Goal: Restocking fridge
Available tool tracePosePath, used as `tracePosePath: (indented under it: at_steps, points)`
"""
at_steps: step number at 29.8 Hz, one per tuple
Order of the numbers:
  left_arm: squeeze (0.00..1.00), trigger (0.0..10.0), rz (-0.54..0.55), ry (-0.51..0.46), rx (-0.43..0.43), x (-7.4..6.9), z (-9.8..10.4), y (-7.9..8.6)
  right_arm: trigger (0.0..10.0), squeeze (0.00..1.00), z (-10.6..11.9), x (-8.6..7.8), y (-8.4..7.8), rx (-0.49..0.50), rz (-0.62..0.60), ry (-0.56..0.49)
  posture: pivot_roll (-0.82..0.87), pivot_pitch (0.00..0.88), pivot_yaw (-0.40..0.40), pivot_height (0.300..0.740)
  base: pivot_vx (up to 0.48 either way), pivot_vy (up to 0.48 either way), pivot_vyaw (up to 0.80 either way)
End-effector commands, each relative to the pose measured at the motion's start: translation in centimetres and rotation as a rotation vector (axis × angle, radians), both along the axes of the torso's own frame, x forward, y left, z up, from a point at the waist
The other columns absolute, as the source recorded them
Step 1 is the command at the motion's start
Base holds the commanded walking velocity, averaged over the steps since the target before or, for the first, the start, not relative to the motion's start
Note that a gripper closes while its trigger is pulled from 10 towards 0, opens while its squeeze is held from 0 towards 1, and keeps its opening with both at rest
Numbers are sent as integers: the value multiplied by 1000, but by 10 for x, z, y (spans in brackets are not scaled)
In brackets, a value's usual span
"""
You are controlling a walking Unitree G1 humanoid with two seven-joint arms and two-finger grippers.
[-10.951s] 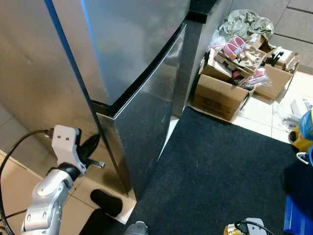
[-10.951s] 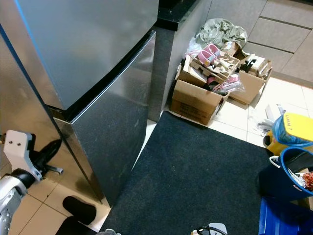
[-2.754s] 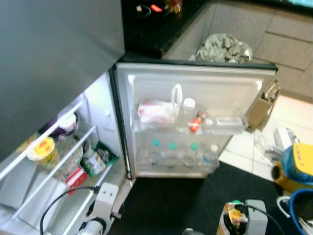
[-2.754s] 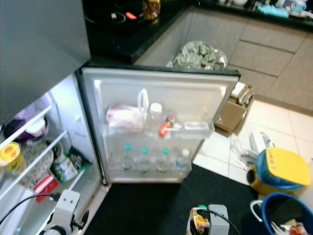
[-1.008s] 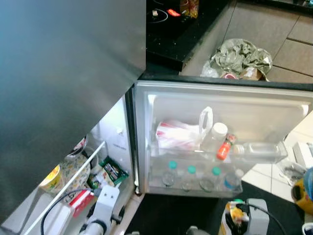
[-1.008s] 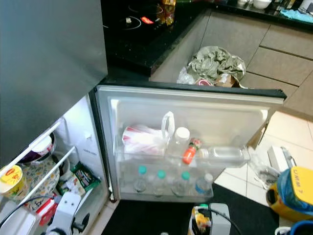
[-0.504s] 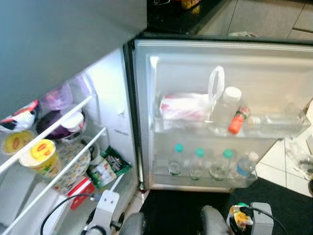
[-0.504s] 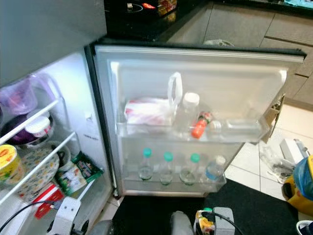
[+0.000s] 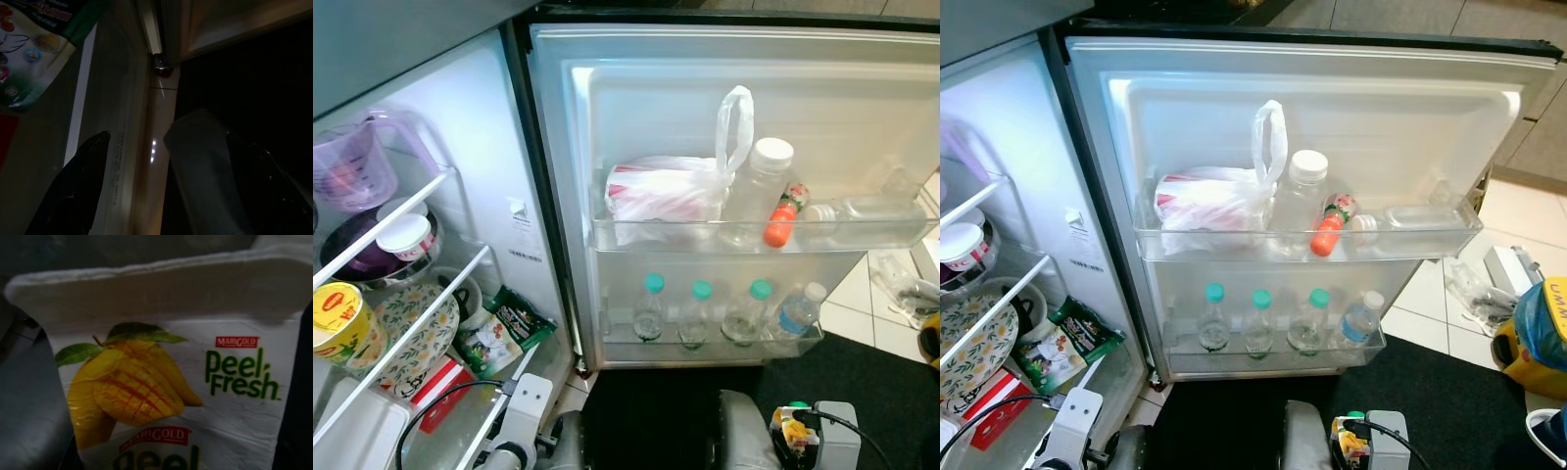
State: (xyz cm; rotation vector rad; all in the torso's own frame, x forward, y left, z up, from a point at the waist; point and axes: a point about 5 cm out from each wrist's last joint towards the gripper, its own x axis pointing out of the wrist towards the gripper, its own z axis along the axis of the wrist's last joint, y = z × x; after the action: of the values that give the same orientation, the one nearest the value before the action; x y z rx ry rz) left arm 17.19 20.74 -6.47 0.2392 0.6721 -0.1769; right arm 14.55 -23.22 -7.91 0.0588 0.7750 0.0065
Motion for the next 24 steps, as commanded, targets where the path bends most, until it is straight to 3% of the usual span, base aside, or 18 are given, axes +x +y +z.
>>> tracePosePath:
  at_steps: [1,4,6,8,11,13,15,18,21,24]
  points:
    - [0,10000,-4,20,5,-4,-3,0,10000,0,10,15,-2,-23,68,-74,-27,31,-68,510,0,0,0]
    - [0,10000,-4,19,4,-3,-3,0,10000,0,16,24,-4,-40,113,-110,-26,30,-72,510,0,0,0]
    - [0,10000,0,17,1,-3,-3,-2,10000,0,30,38,-7,-77,263,-178,-31,26,-84,510,0,0,0]
    - [0,10000,2,16,-1,-2,-3,-3,10000,0,35,42,-9,-91,309,-204,-32,26,-87,510,0,0,0]
    - [0,10000,3,19,-6,-4,-4,-6,10000,0,60,58,-12,-215,343,-380,-36,30,-93,510,0,0,0]
    - [0,10000,3,19,-6,-4,-4,-6,10000,0,60,58,-12,-215,343,-380,-36,30,-93,510,0,0,0]
    - [0,10000,-2,21,-7,-4,-5,-7,10000,0,75,57,-4,-222,381,-480,-30,33,-102,510,0,0,0]
    - [0,10000,-1,22,-5,-5,-5,-7,10000,0,81,53,1,-208,409,-516,-30,34,-105,510,0,0,0]
    - [0,10000,3,28,0,-8,-6,-3,10000,0,115,47,14,-172,468,-634,-39,38,-106,510,0,0,0]
    - [0,10000,1,31,2,-10,-6,-2,10000,0,123,48,17,-150,469,-658,-41,38,-105,510,0,0,0]
